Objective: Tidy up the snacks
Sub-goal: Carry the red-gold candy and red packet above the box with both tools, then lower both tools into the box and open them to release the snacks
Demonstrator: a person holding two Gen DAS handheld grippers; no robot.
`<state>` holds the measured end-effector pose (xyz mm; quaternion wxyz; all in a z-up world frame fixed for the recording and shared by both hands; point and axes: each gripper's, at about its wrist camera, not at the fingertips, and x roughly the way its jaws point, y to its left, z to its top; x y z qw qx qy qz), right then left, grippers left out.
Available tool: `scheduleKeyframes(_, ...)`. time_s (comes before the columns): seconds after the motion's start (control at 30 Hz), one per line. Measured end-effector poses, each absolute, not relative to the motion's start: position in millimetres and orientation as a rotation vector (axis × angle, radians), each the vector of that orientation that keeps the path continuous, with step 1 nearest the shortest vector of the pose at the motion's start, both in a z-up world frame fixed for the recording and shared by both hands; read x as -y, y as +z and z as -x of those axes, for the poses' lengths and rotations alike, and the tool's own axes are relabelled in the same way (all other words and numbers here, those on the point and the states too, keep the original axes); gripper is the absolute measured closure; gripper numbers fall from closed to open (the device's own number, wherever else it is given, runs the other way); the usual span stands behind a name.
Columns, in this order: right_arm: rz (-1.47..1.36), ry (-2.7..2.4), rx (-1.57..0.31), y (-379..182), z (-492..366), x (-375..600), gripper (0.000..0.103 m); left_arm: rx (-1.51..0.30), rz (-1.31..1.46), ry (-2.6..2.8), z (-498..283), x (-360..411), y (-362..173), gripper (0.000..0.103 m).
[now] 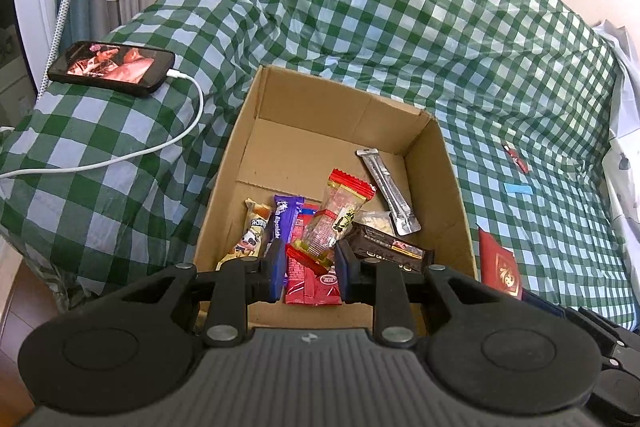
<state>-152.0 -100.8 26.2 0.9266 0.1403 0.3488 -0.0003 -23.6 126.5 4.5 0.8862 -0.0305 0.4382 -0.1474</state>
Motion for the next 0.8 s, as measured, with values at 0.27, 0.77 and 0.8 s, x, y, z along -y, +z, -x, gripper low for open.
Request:
scheduleKeyframes(0.27,-0.286,-0.001,-0.744,16,135,104,0.049,-0.942,0.051,-0.297,5,-119,-10,0.075)
scheduleKeyframes(0.77,-0.304,-0.001,-0.786,-7,98,112,0.049,-0.99,0.033,-0.279,-29,-106,-32,0.074)
scheduleKeyframes(0.8,-0.306,-0.001,-0.789,-8,96,113,0.049,-0.994,0.031,-0.278,-31,-105,-34,0.074)
